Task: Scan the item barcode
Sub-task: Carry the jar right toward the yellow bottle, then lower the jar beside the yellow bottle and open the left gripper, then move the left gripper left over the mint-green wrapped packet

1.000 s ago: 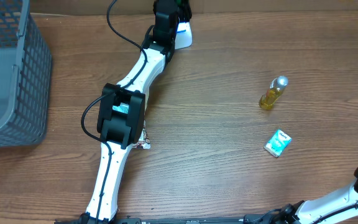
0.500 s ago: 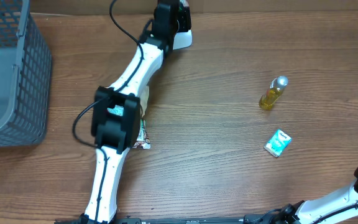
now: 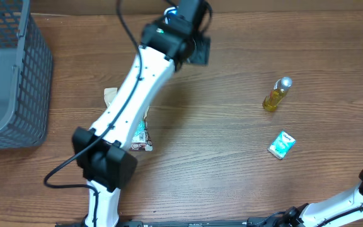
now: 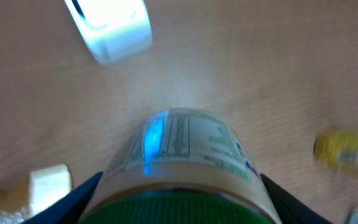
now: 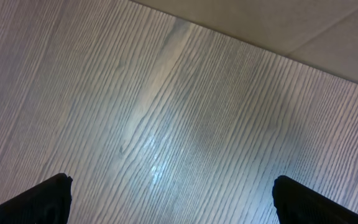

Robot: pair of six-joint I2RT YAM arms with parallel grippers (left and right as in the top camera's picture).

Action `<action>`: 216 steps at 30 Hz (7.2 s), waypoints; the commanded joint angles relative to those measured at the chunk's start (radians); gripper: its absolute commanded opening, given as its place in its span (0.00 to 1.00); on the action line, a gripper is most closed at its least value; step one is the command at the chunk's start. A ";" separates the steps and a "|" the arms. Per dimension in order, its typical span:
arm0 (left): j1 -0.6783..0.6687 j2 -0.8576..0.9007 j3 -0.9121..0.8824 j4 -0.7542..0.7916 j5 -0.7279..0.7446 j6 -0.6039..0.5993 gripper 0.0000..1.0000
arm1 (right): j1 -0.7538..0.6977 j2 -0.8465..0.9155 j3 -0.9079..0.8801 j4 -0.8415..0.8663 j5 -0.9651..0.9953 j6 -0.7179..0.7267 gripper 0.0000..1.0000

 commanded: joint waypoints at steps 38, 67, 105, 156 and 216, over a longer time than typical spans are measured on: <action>-0.461 0.264 -0.077 0.088 0.056 -0.370 0.17 | -0.001 -0.014 0.010 0.003 0.007 0.000 1.00; -0.478 0.265 -0.078 0.073 -0.005 -0.338 0.61 | -0.001 -0.014 0.010 0.003 0.007 0.000 1.00; -0.283 0.240 0.215 -0.365 0.043 -0.106 0.04 | -0.001 -0.014 0.010 0.003 0.007 0.000 1.00; -0.356 0.240 -0.171 0.247 0.536 -0.188 0.04 | -0.001 -0.014 0.010 0.003 0.007 0.000 1.00; 0.542 -0.168 -0.546 -0.194 0.285 -0.042 0.33 | -0.001 -0.014 0.010 0.003 0.007 0.000 1.00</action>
